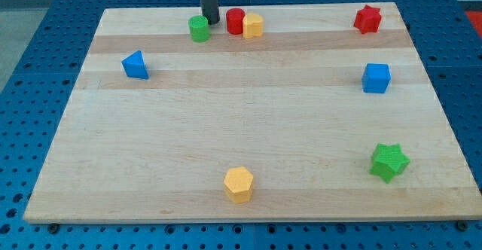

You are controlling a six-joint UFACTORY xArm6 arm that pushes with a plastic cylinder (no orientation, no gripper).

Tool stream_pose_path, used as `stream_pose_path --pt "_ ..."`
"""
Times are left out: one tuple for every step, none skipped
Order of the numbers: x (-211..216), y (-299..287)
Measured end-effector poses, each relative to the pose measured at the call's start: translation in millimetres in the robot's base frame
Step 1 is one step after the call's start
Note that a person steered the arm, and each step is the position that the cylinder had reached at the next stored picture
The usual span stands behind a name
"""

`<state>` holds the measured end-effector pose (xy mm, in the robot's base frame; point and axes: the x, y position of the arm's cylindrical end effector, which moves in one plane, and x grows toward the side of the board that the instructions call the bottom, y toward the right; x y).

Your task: Push the green circle into red circle

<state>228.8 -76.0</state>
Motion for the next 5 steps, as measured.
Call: stream_pose_path --pt "-4.6 -11.8" --pt "-10.0 -67.3" --pt "-3.6 -91.6" --pt "29.5 -84.2" --pt "17.4 -68.0"
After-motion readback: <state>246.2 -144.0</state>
